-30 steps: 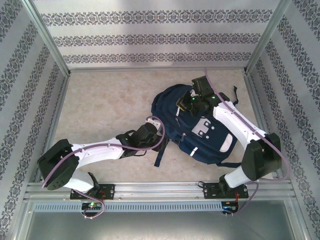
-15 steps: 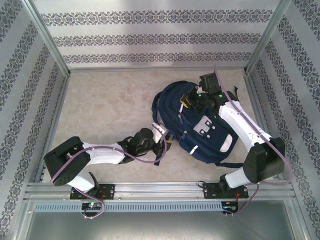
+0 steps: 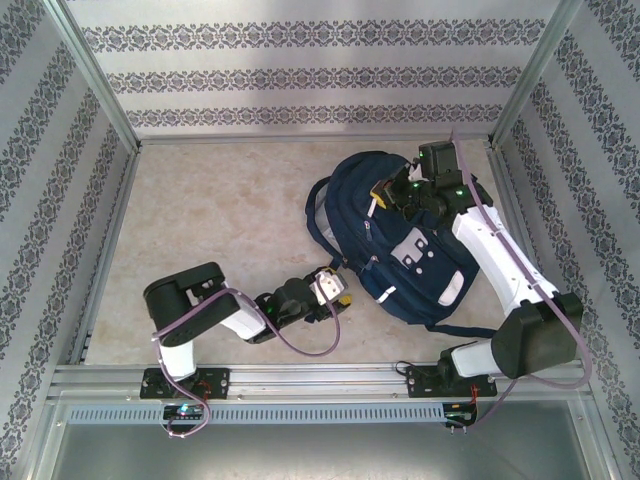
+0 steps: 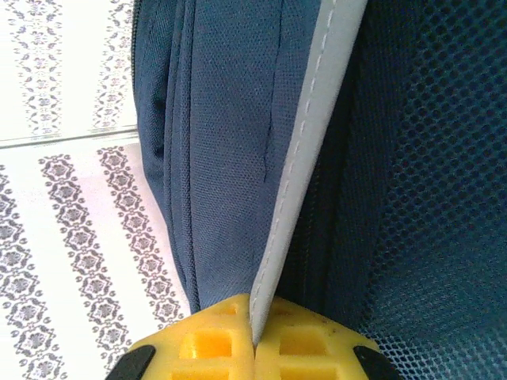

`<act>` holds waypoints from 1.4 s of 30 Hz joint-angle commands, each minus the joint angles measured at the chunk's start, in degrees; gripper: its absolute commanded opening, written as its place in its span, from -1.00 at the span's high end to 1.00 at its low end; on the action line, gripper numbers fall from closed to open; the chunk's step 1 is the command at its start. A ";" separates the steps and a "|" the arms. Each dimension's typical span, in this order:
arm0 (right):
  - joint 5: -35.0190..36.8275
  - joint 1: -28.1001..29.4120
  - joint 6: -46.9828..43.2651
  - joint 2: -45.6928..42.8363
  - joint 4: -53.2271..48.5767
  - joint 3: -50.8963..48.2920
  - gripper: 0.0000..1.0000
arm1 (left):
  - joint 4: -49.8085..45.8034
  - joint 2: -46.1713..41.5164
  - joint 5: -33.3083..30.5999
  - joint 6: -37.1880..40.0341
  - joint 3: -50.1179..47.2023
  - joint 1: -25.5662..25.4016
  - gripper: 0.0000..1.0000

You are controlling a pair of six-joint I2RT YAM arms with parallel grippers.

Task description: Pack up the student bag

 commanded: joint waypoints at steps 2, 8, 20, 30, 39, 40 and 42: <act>-2.89 -0.59 2.13 -3.47 7.22 -0.78 1.00 | 12.03 3.29 -5.10 2.69 0.98 -0.46 -0.32; -3.61 -0.78 3.00 -4.76 8.42 -2.81 1.00 | 12.64 6.30 -5.81 0.90 3.55 -0.42 -0.29; -3.61 0.11 4.02 -7.43 9.04 -4.85 1.00 | 12.21 8.70 -7.38 -0.58 7.30 0.63 0.01; -3.09 2.36 3.64 -7.50 9.13 -5.53 1.00 | 12.19 9.49 -8.74 -0.86 7.82 1.86 0.55; -2.25 2.71 2.71 -8.66 9.05 -8.77 1.00 | 11.50 9.25 -9.45 -1.99 6.83 2.48 1.00; -2.03 2.52 2.30 -8.90 8.55 -8.76 1.00 | 11.34 9.14 -9.64 -2.17 6.72 2.56 1.00; -1.72 2.28 1.39 -9.26 7.90 -8.77 1.00 | 11.22 8.89 -9.84 -2.74 6.14 2.87 1.00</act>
